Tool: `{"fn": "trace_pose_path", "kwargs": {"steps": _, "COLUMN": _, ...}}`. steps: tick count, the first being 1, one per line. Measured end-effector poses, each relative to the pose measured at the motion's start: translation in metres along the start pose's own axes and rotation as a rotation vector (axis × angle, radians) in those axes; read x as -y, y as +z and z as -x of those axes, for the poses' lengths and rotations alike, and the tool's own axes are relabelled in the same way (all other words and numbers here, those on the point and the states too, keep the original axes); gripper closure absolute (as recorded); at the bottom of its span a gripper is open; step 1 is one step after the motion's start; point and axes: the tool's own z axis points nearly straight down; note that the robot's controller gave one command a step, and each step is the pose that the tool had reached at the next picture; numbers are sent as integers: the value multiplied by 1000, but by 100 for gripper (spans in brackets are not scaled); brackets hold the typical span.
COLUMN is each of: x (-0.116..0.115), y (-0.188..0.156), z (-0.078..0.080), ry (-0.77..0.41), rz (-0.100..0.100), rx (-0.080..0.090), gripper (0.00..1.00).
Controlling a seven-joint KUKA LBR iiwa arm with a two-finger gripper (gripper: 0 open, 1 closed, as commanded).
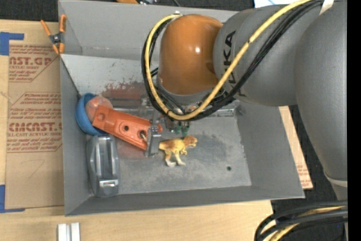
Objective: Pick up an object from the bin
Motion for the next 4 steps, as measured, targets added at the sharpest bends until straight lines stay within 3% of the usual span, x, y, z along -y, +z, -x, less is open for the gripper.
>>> {"fn": "trace_pose_path", "kwargs": {"steps": 1, "x": 0, "y": 0, "z": 0, "ry": 0, "rz": 0, "rx": 0, "gripper": 0}}
{"fn": "trace_pose_path", "kwargs": {"steps": 2, "x": 5, "y": 59, "z": -12, "ry": 35, "rz": 0, "rx": -6, "gripper": 0}}
{"fn": "trace_pose_path", "kwargs": {"steps": 3, "x": 3, "y": 60, "z": -13, "ry": 21, "rz": 3, "rx": 7, "gripper": 0}}
{"fn": "trace_pose_path", "kwargs": {"steps": 4, "x": 2, "y": 41, "z": -16, "ry": 16, "rz": -1, "rx": -7, "gripper": 0}}
